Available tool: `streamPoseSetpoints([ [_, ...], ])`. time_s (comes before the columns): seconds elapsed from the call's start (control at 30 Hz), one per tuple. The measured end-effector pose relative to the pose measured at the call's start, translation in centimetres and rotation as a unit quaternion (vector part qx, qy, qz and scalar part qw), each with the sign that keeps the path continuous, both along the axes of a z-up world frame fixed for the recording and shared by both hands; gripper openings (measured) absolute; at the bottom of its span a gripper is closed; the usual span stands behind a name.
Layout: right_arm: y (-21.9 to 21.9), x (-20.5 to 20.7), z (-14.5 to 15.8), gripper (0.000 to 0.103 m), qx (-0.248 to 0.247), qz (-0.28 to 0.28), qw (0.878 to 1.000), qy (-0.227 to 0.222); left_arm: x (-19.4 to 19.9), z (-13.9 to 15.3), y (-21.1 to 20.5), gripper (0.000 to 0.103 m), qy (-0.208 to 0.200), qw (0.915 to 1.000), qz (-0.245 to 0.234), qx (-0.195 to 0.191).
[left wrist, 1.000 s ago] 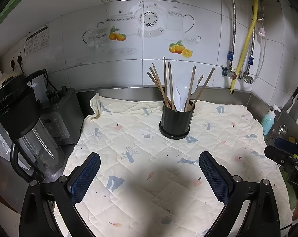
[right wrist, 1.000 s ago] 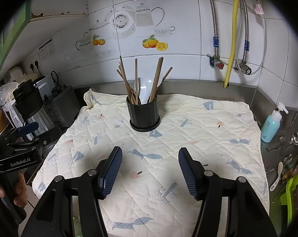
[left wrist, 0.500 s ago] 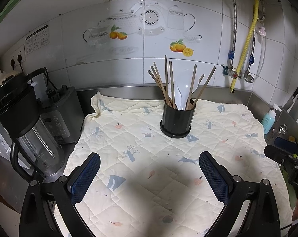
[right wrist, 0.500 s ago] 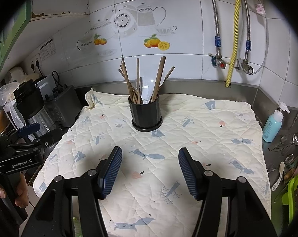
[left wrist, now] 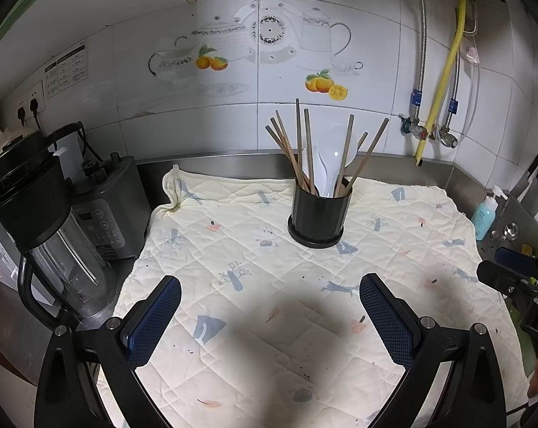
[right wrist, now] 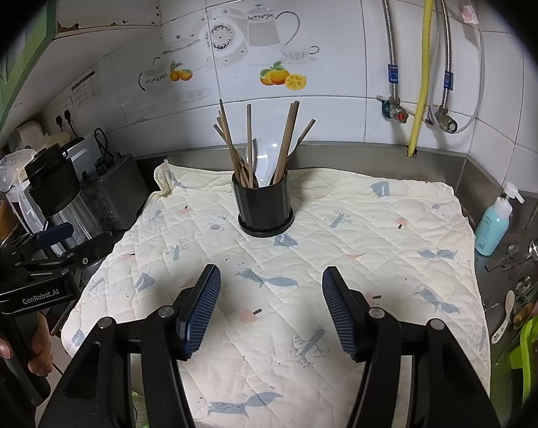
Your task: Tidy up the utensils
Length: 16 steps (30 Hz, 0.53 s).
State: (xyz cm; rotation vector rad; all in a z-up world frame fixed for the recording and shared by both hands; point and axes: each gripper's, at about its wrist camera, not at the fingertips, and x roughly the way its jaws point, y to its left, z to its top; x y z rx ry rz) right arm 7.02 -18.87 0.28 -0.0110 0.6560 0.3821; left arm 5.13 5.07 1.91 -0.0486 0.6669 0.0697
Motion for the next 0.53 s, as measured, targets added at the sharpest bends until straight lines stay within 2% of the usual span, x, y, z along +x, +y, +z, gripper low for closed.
streamPoseSetpoints([
  [0.53,0.02,0.00,0.13,0.065,0.001,0.008,1.000,0.002,-0.12,-0.09,-0.14,0.103,-0.005,1.0000,-0.002,-0.001],
])
